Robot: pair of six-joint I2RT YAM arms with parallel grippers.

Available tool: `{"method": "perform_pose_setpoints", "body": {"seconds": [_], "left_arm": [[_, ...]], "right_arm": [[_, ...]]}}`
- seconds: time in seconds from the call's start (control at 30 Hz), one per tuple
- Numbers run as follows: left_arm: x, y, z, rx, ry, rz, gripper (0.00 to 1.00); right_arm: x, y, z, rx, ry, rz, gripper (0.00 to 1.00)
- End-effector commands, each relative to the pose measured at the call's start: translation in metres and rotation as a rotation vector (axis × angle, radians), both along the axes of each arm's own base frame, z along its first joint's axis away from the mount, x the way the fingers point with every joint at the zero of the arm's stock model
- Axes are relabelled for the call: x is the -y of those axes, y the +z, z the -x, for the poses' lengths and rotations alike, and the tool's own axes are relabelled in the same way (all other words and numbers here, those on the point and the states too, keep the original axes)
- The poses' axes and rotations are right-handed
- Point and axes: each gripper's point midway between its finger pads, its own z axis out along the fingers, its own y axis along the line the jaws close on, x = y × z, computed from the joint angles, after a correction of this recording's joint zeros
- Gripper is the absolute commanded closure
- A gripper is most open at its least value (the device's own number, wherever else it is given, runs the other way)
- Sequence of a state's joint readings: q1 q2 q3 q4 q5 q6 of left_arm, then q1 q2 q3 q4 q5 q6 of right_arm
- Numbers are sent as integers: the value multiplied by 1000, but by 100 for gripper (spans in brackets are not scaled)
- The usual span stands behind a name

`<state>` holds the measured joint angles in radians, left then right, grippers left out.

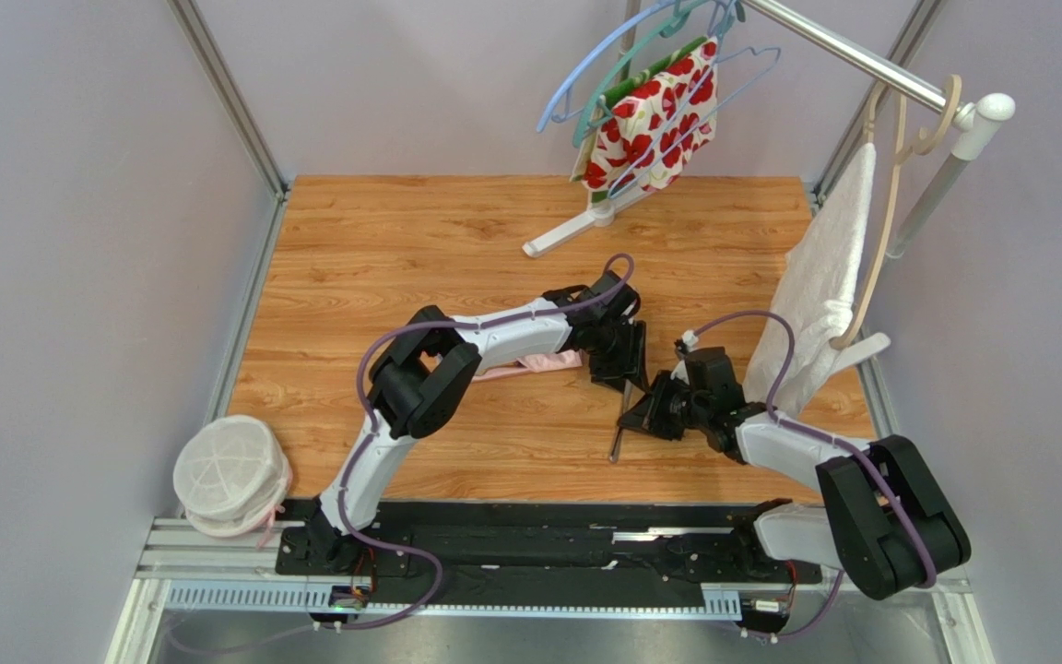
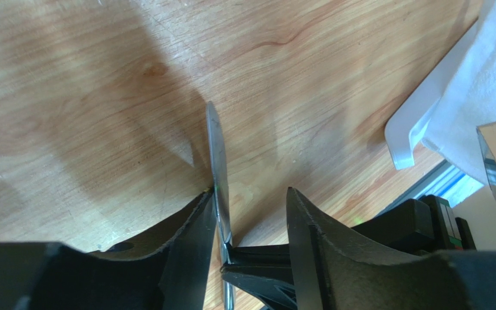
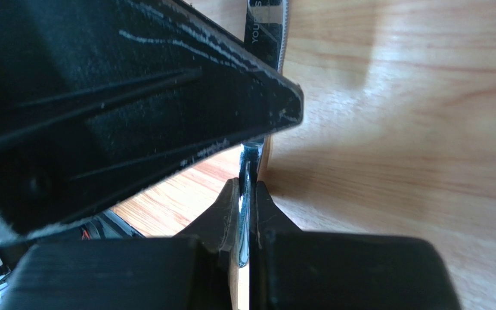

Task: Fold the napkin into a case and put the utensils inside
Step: Pass from the right arm to the left

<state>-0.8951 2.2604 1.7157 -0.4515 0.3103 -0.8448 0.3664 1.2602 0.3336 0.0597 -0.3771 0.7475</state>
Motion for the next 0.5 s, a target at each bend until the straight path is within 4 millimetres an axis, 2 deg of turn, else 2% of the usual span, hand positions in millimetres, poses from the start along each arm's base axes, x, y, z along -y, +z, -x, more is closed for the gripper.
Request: {"method": "perform_pose_setpoints", "body": {"seconds": [0.0, 0.1, 0.13, 0.2, 0.3, 0.33, 0.47], "left_arm": [[-17, -40, 9, -36, 51, -143, 49], [-17, -39, 9, -35, 67, -149, 55], [-18, -39, 6, -24, 76, -159, 62], [-20, -41, 6, -10, 82, -181, 65], [-18, -41, 5, -2, 80, -207, 78], [-19, -45, 6, -8, 74, -220, 86], [-17, -44, 6, -5, 53, -229, 99]], "right_arm": [[18, -23, 23, -84, -15, 83, 100], [19, -20, 22, -72, -15, 85, 100], [20, -20, 22, -73, -14, 86, 100], [21, -19, 22, -67, -16, 92, 100], [21, -19, 22, -65, -10, 95, 100], [21, -19, 21, -63, -12, 97, 100], [20, -17, 21, -58, -9, 88, 100]]}}
